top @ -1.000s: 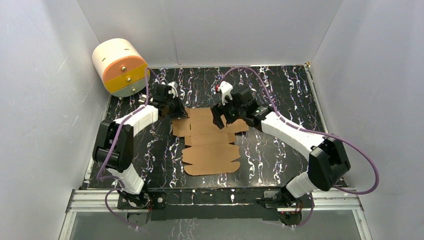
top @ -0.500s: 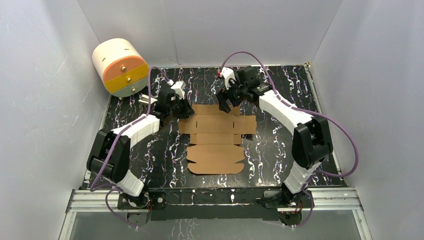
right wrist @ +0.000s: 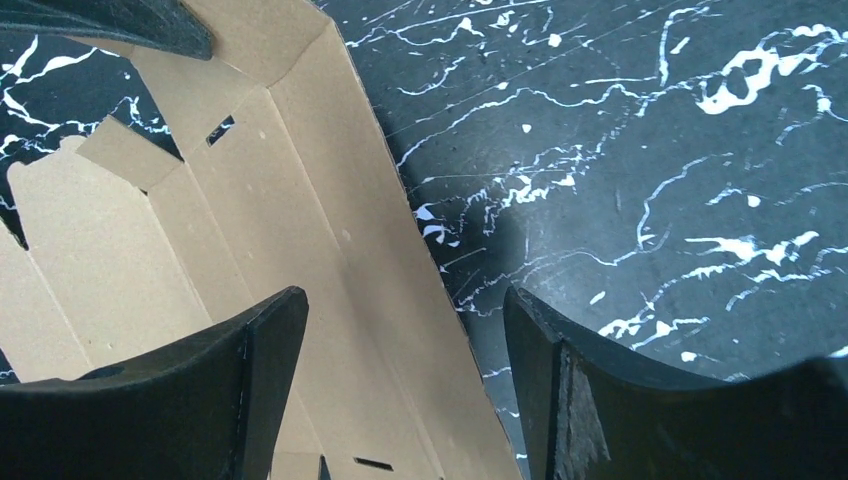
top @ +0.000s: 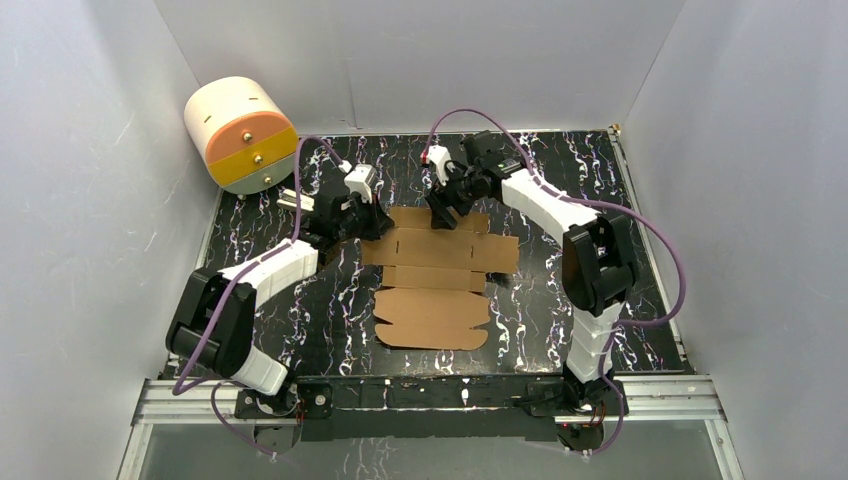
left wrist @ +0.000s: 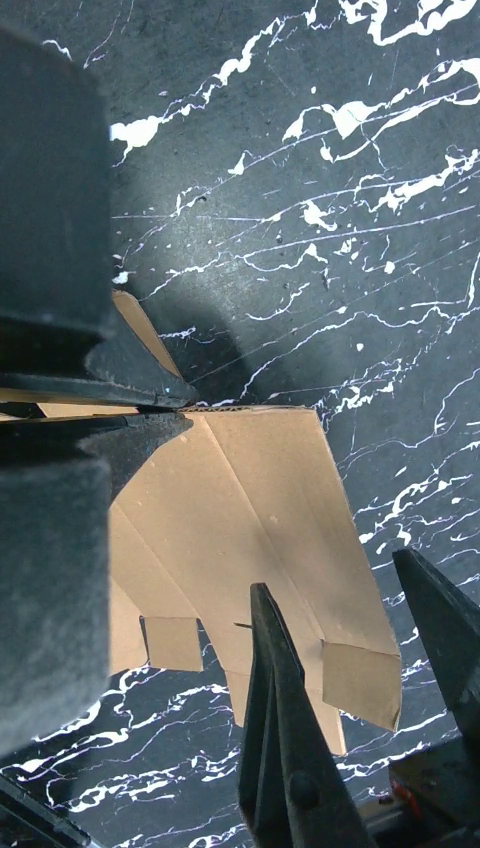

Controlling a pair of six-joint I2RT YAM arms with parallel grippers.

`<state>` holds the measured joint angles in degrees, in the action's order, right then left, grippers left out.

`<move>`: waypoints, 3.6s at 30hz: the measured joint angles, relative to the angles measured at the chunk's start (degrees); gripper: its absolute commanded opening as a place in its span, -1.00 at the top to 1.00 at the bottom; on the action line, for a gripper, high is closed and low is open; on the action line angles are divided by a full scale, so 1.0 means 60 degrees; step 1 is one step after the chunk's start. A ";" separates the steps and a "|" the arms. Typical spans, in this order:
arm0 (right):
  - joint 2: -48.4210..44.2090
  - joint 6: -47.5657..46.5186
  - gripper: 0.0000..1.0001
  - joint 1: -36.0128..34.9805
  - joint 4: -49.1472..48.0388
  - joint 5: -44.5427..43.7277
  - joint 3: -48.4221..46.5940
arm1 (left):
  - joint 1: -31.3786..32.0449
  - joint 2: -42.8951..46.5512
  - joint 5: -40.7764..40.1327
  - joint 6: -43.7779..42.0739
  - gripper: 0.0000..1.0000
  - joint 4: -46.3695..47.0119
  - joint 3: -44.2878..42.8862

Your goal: Fold the paper box

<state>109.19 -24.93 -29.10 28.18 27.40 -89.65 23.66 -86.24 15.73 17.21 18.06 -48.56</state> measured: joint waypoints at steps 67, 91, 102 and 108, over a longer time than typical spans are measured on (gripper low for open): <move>-0.3136 -0.4127 0.92 -0.5807 -0.5286 -0.9781 0.6430 | -0.0889 0.4346 -0.2532 0.3442 0.19 -0.2823 0.2131; -0.2124 -0.8958 0.93 -0.5985 -1.2189 -1.0127 0.8557 | -0.1526 0.3807 -0.2994 0.3384 0.20 -0.2153 0.1858; -0.2025 -0.9140 0.93 -0.6109 -1.3253 -1.0149 0.8969 | -0.1676 0.2696 -0.2320 0.3348 0.20 -0.1239 0.1909; -0.2025 -0.9133 0.94 -0.6109 -1.3325 -1.0145 0.9009 | -0.1676 0.2189 -0.1570 0.3348 0.23 -0.0630 0.1963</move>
<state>97.03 -79.72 -65.76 -51.77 -33.47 -35.59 13.61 -73.10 6.31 37.30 14.28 -36.77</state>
